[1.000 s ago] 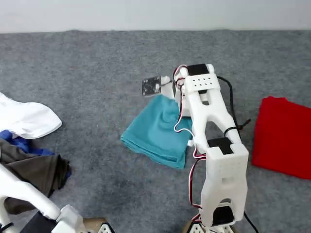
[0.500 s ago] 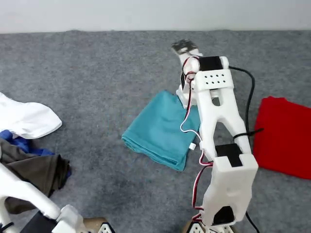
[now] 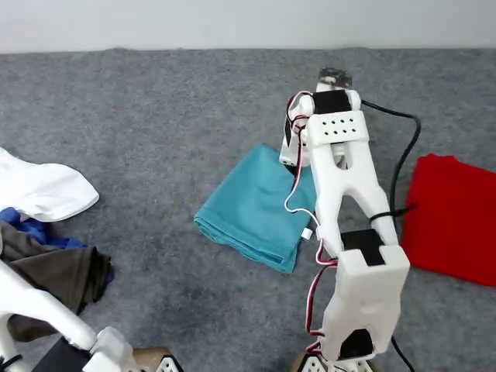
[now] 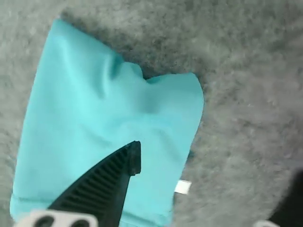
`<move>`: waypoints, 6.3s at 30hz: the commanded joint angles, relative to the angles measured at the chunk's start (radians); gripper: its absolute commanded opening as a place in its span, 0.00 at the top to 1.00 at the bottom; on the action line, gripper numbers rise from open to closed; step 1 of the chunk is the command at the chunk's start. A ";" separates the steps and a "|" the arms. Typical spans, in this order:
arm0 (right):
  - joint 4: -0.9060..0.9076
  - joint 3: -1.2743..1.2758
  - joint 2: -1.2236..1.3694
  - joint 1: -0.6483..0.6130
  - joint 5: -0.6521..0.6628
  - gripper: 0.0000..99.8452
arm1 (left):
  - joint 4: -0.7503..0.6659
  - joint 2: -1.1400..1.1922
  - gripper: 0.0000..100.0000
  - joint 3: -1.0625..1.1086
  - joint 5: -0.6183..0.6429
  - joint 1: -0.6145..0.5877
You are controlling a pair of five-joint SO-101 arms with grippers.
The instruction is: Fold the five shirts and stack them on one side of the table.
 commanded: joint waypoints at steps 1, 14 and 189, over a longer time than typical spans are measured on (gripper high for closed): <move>-0.038 -0.044 0.035 -0.024 -0.054 0.51 | 0.006 -0.009 0.98 -0.005 0.000 0.008; -0.015 -0.052 0.061 -0.108 -0.068 0.60 | 0.006 -0.005 0.98 -0.005 -0.002 0.005; -0.553 0.384 -0.390 0.888 1.115 0.99 | 0.069 -0.012 0.98 -0.007 -0.003 -0.035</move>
